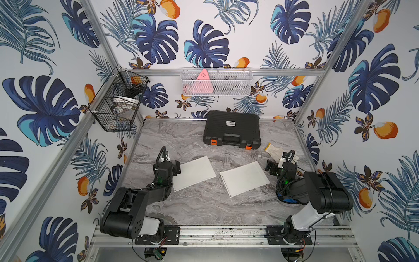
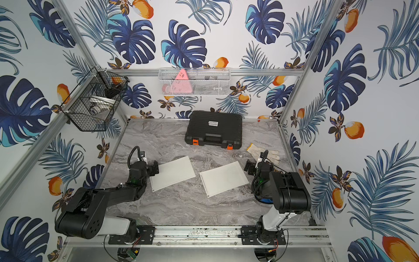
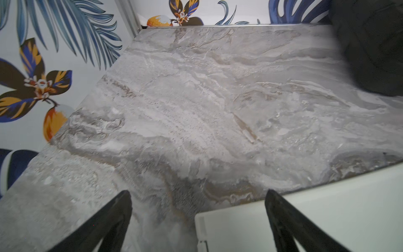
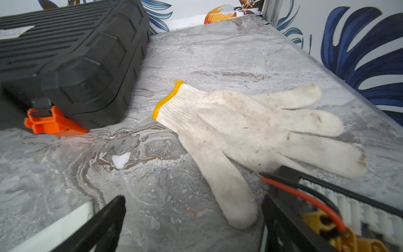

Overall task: Wipe the drawing tablet
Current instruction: Reset both arms

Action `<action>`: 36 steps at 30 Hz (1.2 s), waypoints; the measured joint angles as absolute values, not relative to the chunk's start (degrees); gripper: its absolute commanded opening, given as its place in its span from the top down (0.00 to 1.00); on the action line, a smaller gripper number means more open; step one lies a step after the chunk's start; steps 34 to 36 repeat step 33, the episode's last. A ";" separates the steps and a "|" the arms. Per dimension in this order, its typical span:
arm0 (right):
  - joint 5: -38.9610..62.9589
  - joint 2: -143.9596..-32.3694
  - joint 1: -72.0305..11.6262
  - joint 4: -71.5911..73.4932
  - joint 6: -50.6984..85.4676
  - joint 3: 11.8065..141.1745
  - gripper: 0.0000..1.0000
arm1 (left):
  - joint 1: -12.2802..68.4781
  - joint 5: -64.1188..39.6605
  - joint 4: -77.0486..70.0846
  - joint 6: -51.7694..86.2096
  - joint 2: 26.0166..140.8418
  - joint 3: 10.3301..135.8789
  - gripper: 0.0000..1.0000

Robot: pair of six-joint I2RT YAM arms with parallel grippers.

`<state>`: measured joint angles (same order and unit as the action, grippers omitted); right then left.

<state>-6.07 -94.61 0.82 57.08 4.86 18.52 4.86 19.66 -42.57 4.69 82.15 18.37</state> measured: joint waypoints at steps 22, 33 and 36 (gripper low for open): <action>-14.90 -95.09 0.82 56.90 7.03 22.04 0.00 | 2.76 13.85 -61.95 3.07 94.56 18.11 0.01; -14.92 -95.09 0.82 56.86 7.01 22.26 0.00 | 2.90 14.13 -61.84 3.05 94.67 18.52 0.01; -14.92 -95.09 0.82 56.86 7.01 22.26 0.00 | 2.90 14.13 -61.84 3.05 94.67 18.52 0.01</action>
